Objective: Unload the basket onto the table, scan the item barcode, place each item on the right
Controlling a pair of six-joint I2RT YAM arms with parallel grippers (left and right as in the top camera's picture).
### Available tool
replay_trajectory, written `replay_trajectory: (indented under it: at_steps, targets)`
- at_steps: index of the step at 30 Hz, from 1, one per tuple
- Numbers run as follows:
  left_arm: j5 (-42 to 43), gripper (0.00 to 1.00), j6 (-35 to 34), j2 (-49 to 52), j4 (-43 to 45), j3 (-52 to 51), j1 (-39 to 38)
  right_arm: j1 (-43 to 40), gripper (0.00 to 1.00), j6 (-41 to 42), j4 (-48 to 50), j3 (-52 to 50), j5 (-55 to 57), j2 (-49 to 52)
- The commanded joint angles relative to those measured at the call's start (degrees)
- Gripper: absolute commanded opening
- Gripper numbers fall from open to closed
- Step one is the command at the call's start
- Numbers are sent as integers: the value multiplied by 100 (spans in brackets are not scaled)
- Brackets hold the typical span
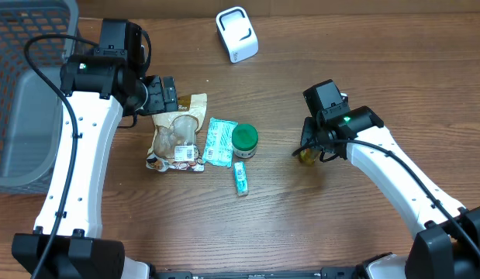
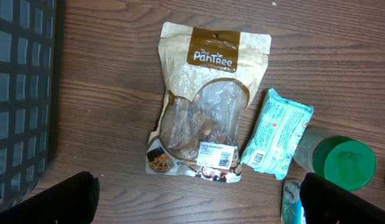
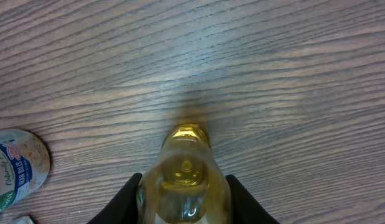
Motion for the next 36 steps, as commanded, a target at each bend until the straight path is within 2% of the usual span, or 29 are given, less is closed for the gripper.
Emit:
replay_trajectory:
  at_steps: [1,13,16,20,24,28,36]
  targets:
    - [28,99,48,46,2,-11,-4,33,6,20,39,-39,-44,-26]
    - [28,100,50,46,2,-11,-4,33,4,17,72,-37,-44,-26]
    - [28,100,48,46,2,-11,-4,33,4,-295,146,87,-42,-28]
    - [28,100,48,46,2,-11,-4,33,4,-767,46,748,-44,-50]
    - [28,99,48,46,2,-11,-4,44,4,-1174,-260,1834,-44,-50]
    - [28,100,48,46,2,-11,-4,83,4,-1237,-227,2697,-46,-50]
    - [28,99,48,46,2,-11,-4,376,4,-2461,450,2990,-195,-35]
